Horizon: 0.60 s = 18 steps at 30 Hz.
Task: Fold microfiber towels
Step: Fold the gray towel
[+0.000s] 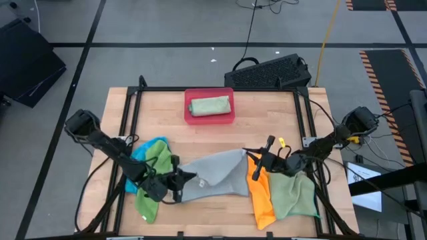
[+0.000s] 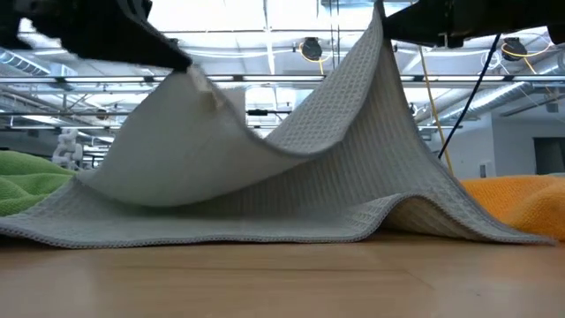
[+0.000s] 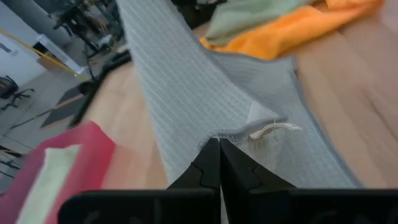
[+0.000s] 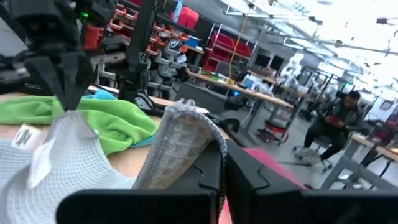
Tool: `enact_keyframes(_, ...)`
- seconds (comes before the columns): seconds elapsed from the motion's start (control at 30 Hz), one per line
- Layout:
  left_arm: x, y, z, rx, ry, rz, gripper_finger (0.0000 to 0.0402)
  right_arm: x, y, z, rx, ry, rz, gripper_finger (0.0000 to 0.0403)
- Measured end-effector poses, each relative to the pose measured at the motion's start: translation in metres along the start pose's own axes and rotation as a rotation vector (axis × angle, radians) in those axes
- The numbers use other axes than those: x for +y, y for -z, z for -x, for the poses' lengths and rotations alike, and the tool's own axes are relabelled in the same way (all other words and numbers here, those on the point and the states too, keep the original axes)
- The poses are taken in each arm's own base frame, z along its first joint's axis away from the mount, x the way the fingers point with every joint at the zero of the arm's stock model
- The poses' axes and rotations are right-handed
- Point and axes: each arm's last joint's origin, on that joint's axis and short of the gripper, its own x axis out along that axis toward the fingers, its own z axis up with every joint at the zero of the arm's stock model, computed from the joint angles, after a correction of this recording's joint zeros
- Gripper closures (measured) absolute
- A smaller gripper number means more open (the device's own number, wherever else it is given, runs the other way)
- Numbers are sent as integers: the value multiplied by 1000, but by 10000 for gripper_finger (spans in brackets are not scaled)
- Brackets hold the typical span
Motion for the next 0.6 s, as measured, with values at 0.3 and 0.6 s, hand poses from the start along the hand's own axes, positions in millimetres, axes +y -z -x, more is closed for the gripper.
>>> enact_keyframes(0.3, 23, -8, 11, 0, -134, -29, 401, -11, 7, -17, -4, -38, 46, 399)
enact_keyframes(0.6, 54, 9, -3, 158, -425, -35, 400, -28, 25, -35, 113, 17, 110, 399)
